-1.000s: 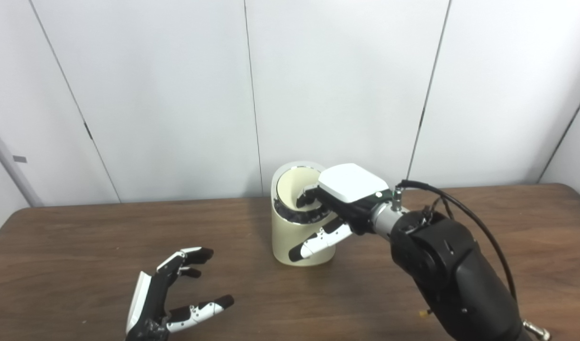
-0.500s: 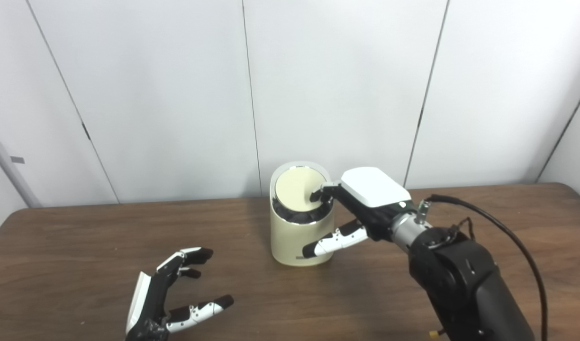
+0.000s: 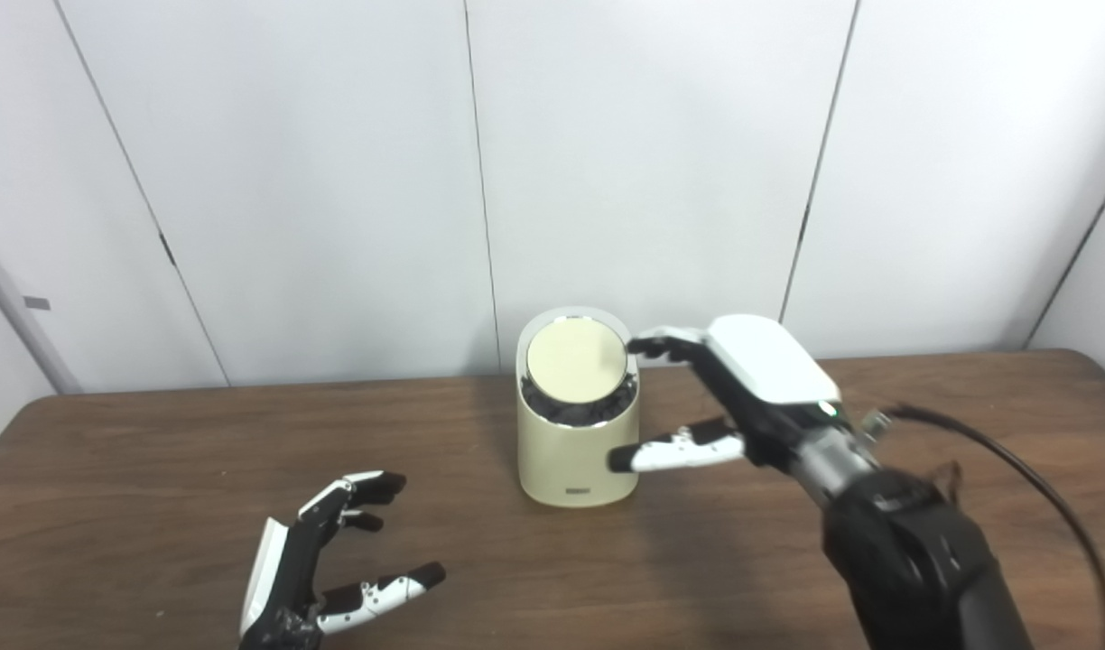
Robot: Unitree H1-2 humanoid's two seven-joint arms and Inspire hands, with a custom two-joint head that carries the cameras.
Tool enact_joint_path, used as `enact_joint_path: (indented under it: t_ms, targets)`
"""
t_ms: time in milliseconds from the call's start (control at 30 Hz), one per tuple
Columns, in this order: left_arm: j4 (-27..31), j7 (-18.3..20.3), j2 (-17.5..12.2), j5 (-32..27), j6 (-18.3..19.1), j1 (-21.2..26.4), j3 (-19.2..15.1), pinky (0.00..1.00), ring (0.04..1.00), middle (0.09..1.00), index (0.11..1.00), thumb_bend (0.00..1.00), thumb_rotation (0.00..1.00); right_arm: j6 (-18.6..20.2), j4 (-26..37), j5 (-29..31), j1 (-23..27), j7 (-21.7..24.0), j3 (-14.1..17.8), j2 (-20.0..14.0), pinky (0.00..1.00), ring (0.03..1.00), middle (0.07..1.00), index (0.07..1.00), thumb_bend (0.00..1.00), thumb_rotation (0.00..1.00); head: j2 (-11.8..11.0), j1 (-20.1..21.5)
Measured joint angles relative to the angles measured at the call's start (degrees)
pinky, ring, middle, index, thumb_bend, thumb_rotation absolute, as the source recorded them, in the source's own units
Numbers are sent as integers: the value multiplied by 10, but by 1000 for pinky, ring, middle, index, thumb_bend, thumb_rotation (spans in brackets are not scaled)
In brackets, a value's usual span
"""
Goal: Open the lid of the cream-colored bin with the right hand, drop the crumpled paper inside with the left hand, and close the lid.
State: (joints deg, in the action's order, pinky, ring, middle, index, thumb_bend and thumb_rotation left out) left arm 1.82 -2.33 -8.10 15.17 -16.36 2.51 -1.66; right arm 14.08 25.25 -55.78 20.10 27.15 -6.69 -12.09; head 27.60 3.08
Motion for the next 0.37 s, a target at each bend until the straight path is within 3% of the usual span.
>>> enact_joint_path:
  t_ms: [67,233,367]
  targets:
    - [0,0,0,0,0,0,0,614,716,722,692,942,235,-11,-2,35,-27,-37,15,2,655,769,813,825,899,707,0,0]
    - [-1,0,-1,-1,-1,0,-2,612,714,723,696,939,250,-55,-32,112,-87,-131,46,5,724,810,846,847,857,706,0,0]
    - [-5,0,-3,-4,-3,0,-4,615,715,723,698,932,251,-92,-59,156,-128,-193,53,12,729,823,858,860,851,728,1,0]
